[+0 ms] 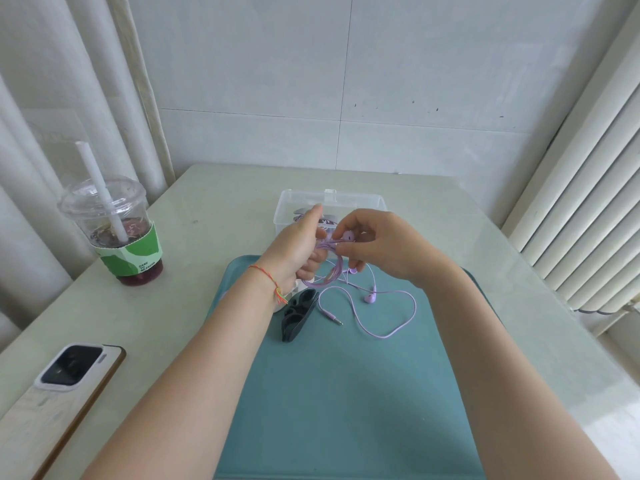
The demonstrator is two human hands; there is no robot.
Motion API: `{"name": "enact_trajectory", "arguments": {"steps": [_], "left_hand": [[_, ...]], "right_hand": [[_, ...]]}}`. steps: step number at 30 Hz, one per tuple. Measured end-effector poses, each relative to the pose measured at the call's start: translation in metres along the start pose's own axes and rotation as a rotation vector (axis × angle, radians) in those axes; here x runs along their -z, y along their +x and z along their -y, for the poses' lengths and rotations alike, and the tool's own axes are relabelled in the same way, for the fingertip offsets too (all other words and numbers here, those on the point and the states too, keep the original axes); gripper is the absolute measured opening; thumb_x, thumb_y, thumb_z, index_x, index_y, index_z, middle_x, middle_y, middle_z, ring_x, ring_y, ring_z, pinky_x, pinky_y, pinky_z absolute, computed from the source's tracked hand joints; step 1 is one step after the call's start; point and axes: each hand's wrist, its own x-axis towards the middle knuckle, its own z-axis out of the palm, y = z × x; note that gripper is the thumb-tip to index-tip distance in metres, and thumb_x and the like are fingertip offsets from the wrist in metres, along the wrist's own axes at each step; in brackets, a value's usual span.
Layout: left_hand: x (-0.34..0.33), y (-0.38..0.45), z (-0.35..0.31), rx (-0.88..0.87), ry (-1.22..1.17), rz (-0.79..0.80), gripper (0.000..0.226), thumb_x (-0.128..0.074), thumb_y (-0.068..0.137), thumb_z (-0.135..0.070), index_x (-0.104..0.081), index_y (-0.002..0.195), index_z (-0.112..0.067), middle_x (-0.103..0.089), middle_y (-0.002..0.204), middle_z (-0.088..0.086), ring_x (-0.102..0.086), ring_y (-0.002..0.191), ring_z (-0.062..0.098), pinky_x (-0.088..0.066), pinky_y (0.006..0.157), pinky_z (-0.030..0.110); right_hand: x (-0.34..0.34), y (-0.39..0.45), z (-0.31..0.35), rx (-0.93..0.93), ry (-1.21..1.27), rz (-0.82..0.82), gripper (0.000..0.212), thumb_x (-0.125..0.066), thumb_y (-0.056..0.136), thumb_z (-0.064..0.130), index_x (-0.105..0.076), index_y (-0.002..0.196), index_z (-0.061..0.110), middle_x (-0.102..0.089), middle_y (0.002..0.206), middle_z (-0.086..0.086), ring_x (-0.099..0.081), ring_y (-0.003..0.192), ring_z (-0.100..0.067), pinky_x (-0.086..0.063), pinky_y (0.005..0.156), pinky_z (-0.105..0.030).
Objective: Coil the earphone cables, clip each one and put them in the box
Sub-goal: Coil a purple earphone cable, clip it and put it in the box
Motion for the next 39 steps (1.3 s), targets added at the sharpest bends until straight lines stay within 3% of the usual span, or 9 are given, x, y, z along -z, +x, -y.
{"name": "enact_trajectory", "arguments": {"steps": [3,6,9,12,15,23,30,35,39], "left_hand": [[0.004,0.005,0.001,-0.029,-0.135,0.042,0.024,-0.036,0.096,-0.015,-0.034,0.072,-0.019,-0.022,0.048,-0.006,-0.014,0.034,0.005,-0.008,0.04,0.017],[0.005,0.006,0.004,-0.096,-0.194,0.091,0.025,-0.034,0.096,-0.003,-0.038,0.077,-0.019,-0.025,0.049,-0.005,-0.016,0.036,0.004,-0.01,0.041,0.016],[0.004,0.005,0.005,-0.114,-0.185,0.11,0.019,-0.036,0.099,-0.003,-0.042,0.087,-0.017,-0.029,0.049,-0.006,-0.018,0.037,0.004,-0.013,0.039,0.014],[0.002,0.006,0.005,-0.13,-0.154,0.102,0.017,-0.035,0.097,-0.002,-0.041,0.091,-0.015,-0.03,0.049,-0.007,-0.019,0.036,0.003,-0.013,0.038,0.015],[0.001,0.005,0.005,-0.135,-0.142,0.08,0.017,-0.035,0.097,-0.002,-0.042,0.09,-0.016,-0.031,0.05,-0.006,-0.02,0.036,0.004,-0.015,0.038,0.015],[-0.005,0.005,0.005,-0.221,0.124,-0.059,0.012,-0.038,0.095,-0.003,-0.037,0.1,-0.014,-0.041,0.058,0.002,-0.028,0.041,0.011,-0.023,0.04,0.019],[-0.006,0.005,0.003,-0.213,0.178,-0.072,0.011,-0.036,0.097,-0.004,-0.038,0.104,-0.012,-0.044,0.059,0.003,-0.033,0.043,0.012,-0.027,0.04,0.018],[-0.004,0.001,0.001,-0.213,0.333,-0.118,0.006,-0.041,0.098,-0.011,-0.041,0.104,-0.013,-0.055,0.071,0.006,-0.047,0.057,0.015,-0.039,0.053,0.024],[0.002,0.001,-0.004,-0.252,0.383,-0.113,0.009,-0.043,0.095,-0.006,-0.046,0.094,-0.015,-0.062,0.071,0.003,-0.055,0.059,0.016,-0.042,0.057,0.026]], "right_hand": [[-0.002,0.002,-0.002,-0.013,0.017,0.002,0.01,-0.068,0.088,0.014,-0.062,0.096,0.011,-0.065,0.073,-0.003,-0.066,0.058,-0.016,-0.055,0.065,-0.03],[-0.003,0.003,-0.006,-0.014,0.003,-0.046,0.008,-0.068,0.087,0.016,-0.063,0.094,0.014,-0.066,0.08,-0.002,-0.065,0.068,-0.013,-0.053,0.071,-0.029],[-0.004,0.004,-0.006,0.035,-0.015,-0.112,0.011,-0.07,0.085,0.016,-0.064,0.094,0.015,-0.065,0.087,0.006,-0.06,0.079,-0.007,-0.048,0.075,-0.02],[-0.007,0.005,-0.004,0.05,0.032,-0.113,0.012,-0.073,0.08,0.011,-0.065,0.088,0.016,-0.067,0.083,-0.004,-0.06,0.074,-0.019,-0.052,0.077,-0.029],[-0.007,0.006,-0.005,0.039,0.063,-0.141,0.015,-0.073,0.079,0.006,-0.066,0.081,0.019,-0.07,0.085,-0.013,-0.069,0.081,-0.029,-0.055,0.083,-0.042],[-0.012,0.007,-0.01,-0.087,0.202,-0.096,0.01,-0.072,0.079,0.009,-0.066,0.087,0.009,-0.075,0.085,-0.009,-0.065,0.066,-0.018,-0.056,0.081,-0.046],[-0.014,0.008,-0.013,-0.088,0.227,-0.097,0.006,-0.07,0.081,0.007,-0.067,0.086,0.009,-0.075,0.082,-0.008,-0.06,0.059,-0.011,-0.052,0.071,-0.035],[-0.018,0.007,-0.011,-0.113,0.203,-0.046,0.006,-0.068,0.083,0.006,-0.063,0.083,0.01,-0.075,0.082,-0.011,-0.059,0.055,-0.007,-0.047,0.067,-0.031],[-0.02,0.007,-0.007,-0.111,0.187,-0.137,0.004,-0.068,0.081,0.008,-0.064,0.081,0.009,-0.073,0.071,-0.001,-0.059,0.057,-0.007,-0.049,0.067,-0.032]]}}
